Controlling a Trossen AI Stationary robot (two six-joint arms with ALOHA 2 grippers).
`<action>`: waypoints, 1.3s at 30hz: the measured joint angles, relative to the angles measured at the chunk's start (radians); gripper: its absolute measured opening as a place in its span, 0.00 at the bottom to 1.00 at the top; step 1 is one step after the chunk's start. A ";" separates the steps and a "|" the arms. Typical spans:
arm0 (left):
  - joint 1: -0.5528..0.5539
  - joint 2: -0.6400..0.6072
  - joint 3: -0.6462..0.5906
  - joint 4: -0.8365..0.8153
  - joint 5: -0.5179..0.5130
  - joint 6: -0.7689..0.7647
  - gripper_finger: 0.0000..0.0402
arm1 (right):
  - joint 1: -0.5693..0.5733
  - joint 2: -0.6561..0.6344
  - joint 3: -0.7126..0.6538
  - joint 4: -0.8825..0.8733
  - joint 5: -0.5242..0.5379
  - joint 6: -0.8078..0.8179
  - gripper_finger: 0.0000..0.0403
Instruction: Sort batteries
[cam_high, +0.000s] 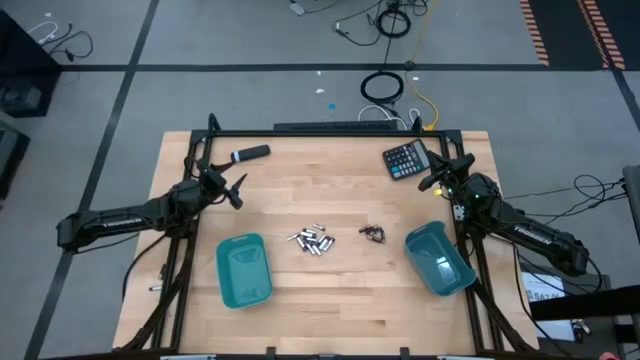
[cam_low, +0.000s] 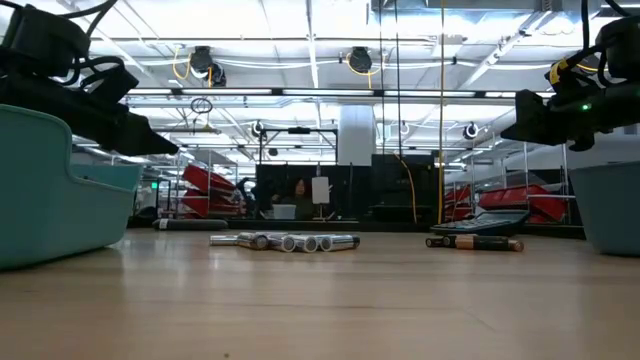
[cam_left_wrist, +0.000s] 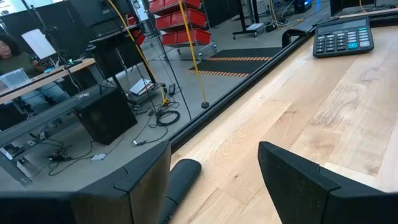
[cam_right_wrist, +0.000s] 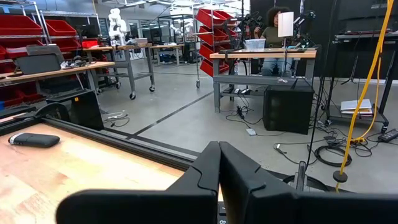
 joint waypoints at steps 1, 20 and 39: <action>0.000 0.000 0.000 0.000 0.000 0.000 0.63 | 0.000 0.000 0.000 0.000 0.000 0.000 0.00; 0.000 0.000 0.000 0.000 0.000 0.000 0.63 | 0.000 0.000 0.000 0.000 0.000 0.000 0.00; 0.000 0.000 0.000 0.000 0.000 0.000 0.63 | -0.009 0.000 -0.001 0.213 0.012 -0.006 0.00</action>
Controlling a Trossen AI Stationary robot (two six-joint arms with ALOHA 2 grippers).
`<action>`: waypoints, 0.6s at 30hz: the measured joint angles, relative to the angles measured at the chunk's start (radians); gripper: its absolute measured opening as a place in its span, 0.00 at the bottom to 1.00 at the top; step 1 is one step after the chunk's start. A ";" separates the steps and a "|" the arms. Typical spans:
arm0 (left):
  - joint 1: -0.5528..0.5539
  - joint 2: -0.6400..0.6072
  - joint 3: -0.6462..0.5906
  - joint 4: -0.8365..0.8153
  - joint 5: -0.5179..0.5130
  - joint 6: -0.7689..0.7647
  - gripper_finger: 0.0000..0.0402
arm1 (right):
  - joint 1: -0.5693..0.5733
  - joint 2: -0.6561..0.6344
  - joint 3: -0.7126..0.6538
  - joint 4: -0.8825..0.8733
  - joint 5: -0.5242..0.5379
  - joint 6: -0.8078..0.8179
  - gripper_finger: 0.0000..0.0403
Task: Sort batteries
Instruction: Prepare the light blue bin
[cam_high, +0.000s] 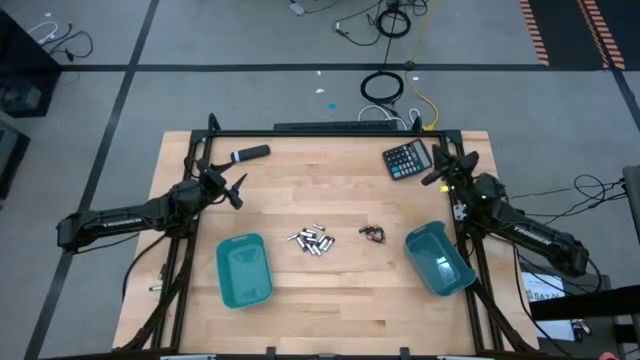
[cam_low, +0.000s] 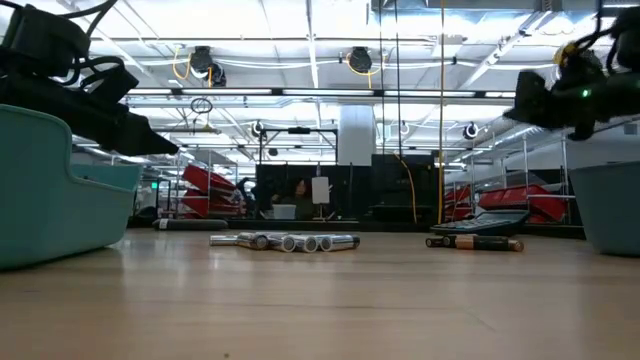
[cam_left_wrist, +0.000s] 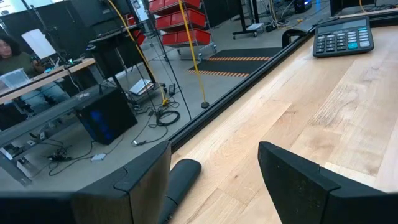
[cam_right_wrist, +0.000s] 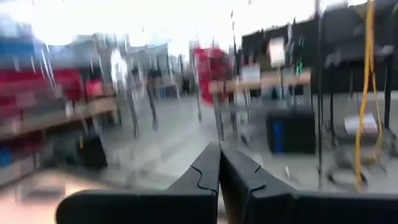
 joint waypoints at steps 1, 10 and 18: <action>0.000 0.000 0.000 0.000 0.000 0.000 0.63 | -0.003 0.000 0.001 0.047 -0.014 -0.025 0.00; 0.000 0.000 0.000 0.000 0.000 -0.024 0.63 | -0.001 0.001 0.047 -0.117 -0.380 -0.012 0.00; 0.000 0.000 0.000 0.000 0.000 -0.273 0.63 | -0.001 0.000 0.168 -0.362 -0.382 -0.041 0.00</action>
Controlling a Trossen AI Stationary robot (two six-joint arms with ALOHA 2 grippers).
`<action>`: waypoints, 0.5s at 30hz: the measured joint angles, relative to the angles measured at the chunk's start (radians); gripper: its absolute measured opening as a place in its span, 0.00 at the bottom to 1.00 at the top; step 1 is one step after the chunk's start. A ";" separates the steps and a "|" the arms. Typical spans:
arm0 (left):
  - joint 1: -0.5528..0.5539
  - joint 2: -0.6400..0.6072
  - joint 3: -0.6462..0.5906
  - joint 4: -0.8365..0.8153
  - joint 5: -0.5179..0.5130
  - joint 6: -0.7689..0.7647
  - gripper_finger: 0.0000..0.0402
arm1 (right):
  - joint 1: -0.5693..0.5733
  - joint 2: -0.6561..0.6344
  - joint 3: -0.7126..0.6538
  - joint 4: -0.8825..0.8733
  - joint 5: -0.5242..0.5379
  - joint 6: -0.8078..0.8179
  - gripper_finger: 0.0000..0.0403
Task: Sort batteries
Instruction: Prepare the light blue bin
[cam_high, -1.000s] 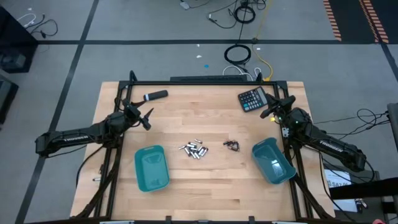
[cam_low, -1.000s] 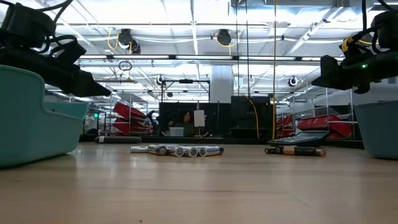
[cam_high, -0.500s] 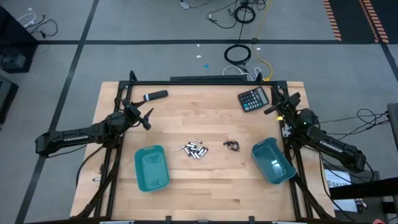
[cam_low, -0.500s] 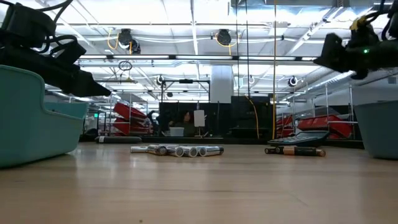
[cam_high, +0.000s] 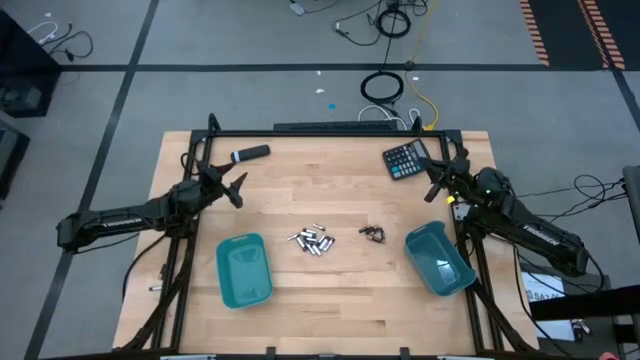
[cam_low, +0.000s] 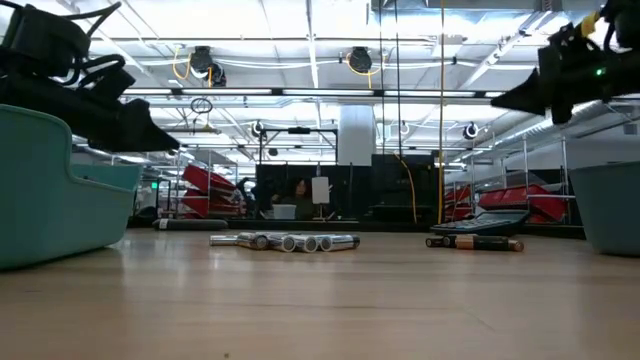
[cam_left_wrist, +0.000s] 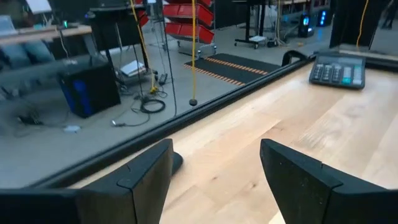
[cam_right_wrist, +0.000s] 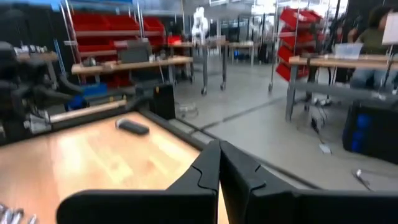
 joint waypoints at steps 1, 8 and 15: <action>0.000 0.000 0.000 0.000 0.000 -0.023 0.63 | 0.000 0.000 0.002 0.006 -0.005 0.003 0.01; 0.000 0.000 0.000 0.001 0.000 -0.123 0.63 | 0.000 0.046 -0.009 -0.004 -0.022 0.029 0.18; 0.000 0.000 0.000 0.054 0.002 -0.131 0.63 | 0.063 0.155 0.013 0.073 -0.045 0.044 0.33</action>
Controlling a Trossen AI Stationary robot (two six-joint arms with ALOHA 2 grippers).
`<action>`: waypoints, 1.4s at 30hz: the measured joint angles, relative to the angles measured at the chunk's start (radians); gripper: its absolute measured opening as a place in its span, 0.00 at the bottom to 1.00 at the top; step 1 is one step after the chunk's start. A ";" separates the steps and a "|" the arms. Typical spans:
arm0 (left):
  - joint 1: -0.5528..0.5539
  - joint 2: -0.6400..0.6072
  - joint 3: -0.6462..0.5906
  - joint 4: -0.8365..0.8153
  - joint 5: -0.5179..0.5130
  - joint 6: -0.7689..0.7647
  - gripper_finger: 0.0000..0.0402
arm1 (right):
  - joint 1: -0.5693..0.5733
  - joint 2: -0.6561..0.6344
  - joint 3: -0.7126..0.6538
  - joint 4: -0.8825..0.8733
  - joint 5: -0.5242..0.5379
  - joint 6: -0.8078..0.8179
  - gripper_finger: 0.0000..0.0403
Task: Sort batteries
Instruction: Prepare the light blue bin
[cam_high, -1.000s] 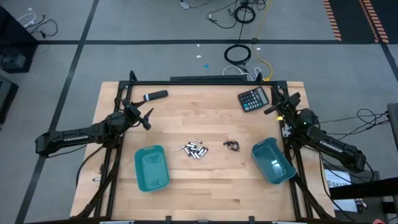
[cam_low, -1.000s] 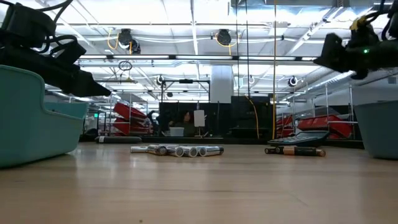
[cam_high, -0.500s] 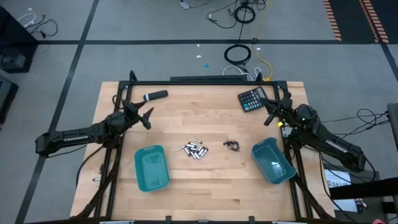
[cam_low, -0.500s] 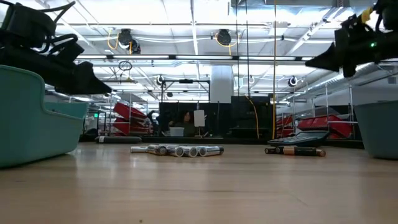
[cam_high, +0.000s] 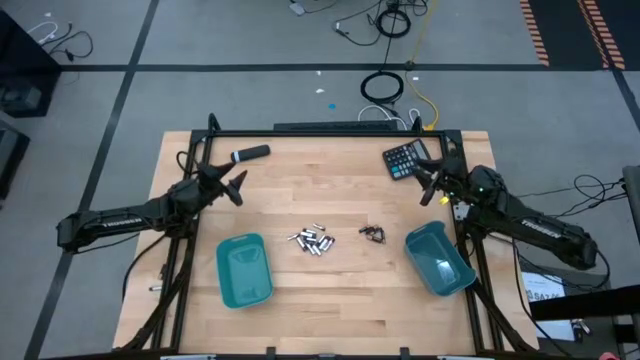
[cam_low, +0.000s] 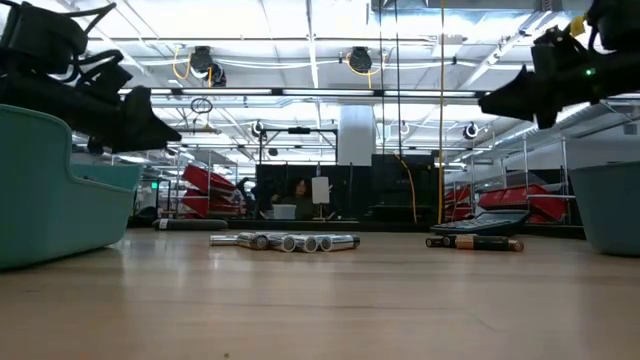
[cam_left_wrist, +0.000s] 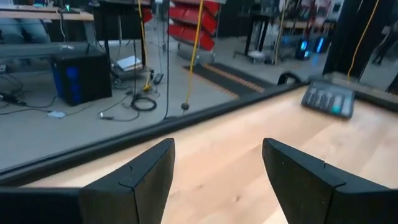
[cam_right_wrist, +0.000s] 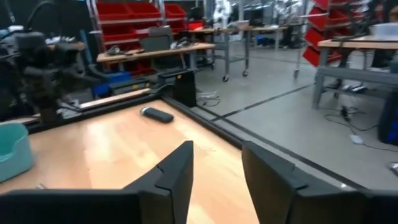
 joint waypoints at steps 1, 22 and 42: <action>0.000 0.000 0.000 0.017 0.000 0.000 0.63 | 0.014 0.023 0.013 0.004 0.003 0.000 0.33; -0.007 0.001 0.076 0.266 0.330 0.037 0.63 | 0.189 0.335 0.237 0.294 -0.057 0.363 0.34; -0.421 0.625 0.786 -0.979 0.185 -0.196 0.63 | 0.560 0.766 0.649 -0.480 0.208 0.284 0.33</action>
